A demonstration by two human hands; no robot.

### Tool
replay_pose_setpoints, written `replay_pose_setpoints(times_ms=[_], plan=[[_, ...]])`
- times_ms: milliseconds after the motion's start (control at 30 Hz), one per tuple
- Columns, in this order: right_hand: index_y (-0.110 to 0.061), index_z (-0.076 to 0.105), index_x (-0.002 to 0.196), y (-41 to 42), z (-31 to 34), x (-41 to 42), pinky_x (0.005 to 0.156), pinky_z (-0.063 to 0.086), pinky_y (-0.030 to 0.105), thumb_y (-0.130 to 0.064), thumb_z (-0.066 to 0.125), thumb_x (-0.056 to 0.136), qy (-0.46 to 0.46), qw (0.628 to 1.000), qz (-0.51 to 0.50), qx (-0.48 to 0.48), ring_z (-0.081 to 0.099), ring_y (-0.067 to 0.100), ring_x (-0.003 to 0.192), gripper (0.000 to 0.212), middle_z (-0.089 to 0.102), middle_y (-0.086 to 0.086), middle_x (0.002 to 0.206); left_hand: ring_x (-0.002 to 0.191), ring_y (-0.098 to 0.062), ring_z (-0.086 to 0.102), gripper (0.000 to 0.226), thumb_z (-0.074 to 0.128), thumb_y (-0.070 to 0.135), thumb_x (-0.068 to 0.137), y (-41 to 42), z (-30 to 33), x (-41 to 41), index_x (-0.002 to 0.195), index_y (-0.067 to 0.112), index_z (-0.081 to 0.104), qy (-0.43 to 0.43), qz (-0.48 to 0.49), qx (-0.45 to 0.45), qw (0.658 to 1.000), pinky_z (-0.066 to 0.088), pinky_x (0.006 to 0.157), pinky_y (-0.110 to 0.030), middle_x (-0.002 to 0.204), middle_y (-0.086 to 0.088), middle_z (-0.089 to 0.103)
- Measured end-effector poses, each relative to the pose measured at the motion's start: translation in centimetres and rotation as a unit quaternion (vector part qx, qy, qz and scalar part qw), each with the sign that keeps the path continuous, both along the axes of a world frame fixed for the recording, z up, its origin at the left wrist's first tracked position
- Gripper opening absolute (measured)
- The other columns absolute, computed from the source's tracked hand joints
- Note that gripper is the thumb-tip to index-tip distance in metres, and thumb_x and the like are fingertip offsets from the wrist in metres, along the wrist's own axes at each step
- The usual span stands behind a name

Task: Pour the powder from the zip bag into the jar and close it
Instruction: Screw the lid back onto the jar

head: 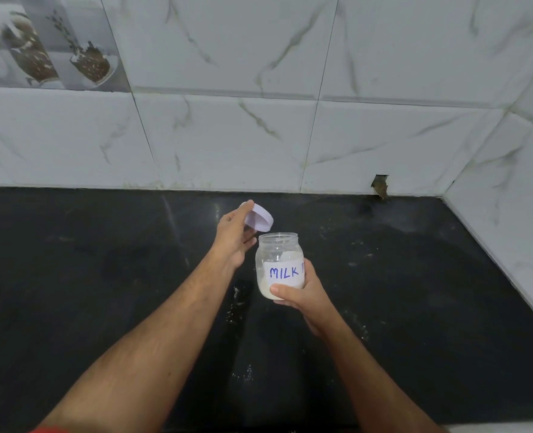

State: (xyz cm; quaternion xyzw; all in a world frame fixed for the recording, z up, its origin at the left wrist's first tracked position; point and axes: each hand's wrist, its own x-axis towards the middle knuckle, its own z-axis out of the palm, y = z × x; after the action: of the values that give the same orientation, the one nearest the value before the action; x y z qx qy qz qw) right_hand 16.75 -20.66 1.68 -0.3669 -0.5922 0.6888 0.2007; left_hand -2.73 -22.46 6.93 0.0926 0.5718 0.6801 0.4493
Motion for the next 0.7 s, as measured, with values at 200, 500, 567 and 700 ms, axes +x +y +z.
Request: replay_pose_setpoints(times_ms=[200,500,567,700], plan=[[-0.024,0.038,0.142,0.6,1.5,-0.2,0.080,0.062,0.030,-0.029,0.088,0.061,-0.006,0.999,-0.036,0.036,0.064,0.018,0.114,0.095,0.060,-0.002,0.129,0.108,-0.026,0.064,0.068,0.077,0.034,0.078,-0.3,0.2,1.6,0.136,0.023,0.043,0.061,-0.083,0.006,0.995,0.049,0.099,-0.049,0.122,-0.008,0.063],[-0.024,0.043,0.137,0.8,2.2,0.1,0.075,0.058,0.021,-0.030,0.089,0.057,-0.001,0.996,-0.025,0.081,0.068,0.012,0.106,0.092,0.064,-0.001,0.123,0.103,-0.014,0.065,0.058,0.067,0.040,0.084,-1.0,2.3,1.0,0.139,0.028,0.051,0.220,-0.218,-0.039,0.950,0.050,0.084,-0.030,0.121,0.002,0.067],[-0.030,0.045,0.133,0.6,2.3,-0.1,0.075,0.058,0.020,-0.027,0.090,0.060,-0.012,0.994,-0.015,0.108,0.068,0.008,0.105,0.086,0.064,-0.008,0.120,0.103,-0.012,0.065,0.048,0.064,0.038,0.089,-1.0,2.9,0.8,0.135,0.028,0.056,0.259,-0.233,-0.049,0.936,0.049,0.086,-0.029,0.122,0.003,0.067],[-0.046,0.043,0.122,0.0,3.2,-0.5,0.080,0.056,0.022,-0.051,0.086,0.050,-0.082,0.980,-0.026,0.181,0.065,0.004,0.103,0.084,0.065,-0.020,0.111,0.102,-0.006,0.066,0.039,0.063,0.046,0.082,-1.1,3.7,1.3,0.117,0.029,0.068,0.288,-0.231,-0.050,0.928,0.050,0.083,-0.026,0.117,0.015,0.067]])
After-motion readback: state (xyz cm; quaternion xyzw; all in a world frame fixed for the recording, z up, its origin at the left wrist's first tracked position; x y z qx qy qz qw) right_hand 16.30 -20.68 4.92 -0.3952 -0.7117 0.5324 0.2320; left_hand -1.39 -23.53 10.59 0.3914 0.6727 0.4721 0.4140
